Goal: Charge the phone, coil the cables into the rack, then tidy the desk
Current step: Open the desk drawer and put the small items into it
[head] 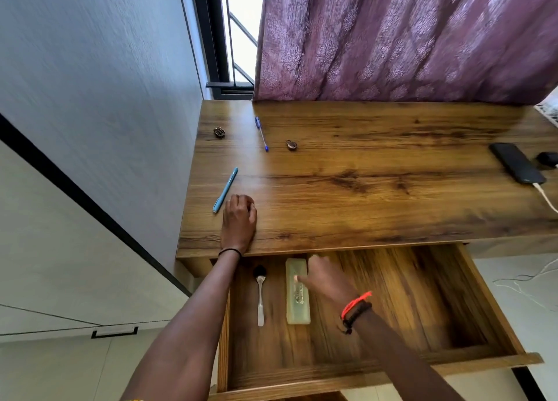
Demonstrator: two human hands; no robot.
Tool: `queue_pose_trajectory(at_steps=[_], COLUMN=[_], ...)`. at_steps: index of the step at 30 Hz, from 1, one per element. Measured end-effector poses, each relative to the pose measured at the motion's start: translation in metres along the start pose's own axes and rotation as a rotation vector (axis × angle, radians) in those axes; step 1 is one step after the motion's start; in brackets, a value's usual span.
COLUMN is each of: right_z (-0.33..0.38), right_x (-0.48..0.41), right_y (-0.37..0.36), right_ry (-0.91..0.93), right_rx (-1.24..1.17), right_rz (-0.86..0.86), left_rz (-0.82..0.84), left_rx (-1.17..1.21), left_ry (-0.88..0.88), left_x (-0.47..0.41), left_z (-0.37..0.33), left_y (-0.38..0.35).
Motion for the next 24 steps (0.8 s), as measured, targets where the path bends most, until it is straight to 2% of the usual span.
queue_pose_trajectory(at_steps=[5, 8, 12, 16, 20, 24], right_z=[0.069, 0.116, 0.161, 0.191, 0.201, 0.196], right_x=[-0.022, -0.058, -0.102, -0.121, -0.143, -0.154], right_y=[0.08, 0.098, 0.086, 0.067, 0.056, 0.055], right_ry=[0.253, 0.435, 0.631, 0.846, 0.893, 0.938], right_rx=[-0.028, -0.009, 0.133, 0.444, 0.637, 0.644], right_rz=[-0.24, -0.324, -0.236, -0.139, -0.096, -0.147], left_rz=[-0.001, -0.006, 0.004, 0.002, 0.03, 0.023], left_rx=[-0.012, -0.007, 0.005, 0.041, 0.059, 0.087], left_ry=[0.011, 0.008, 0.017, 0.026, 0.06, 0.061], left_x=[0.0, 0.0, -0.001, 0.0, -0.001, -0.001], left_z=[0.0, -0.001, 0.001, 0.002, 0.005, 0.006], left_y=[0.001, 0.002, -0.001, -0.001, -0.006, -0.007])
Point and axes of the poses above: each hand's wrist, its own x-axis away from the middle knuckle, its own y-axis out of the back of the hand, z = x × y, the point moved 4 cm from there along -x, towards the middle knuckle, and after that the axes turned 7 degrees about -x, right-handed, at the moved point
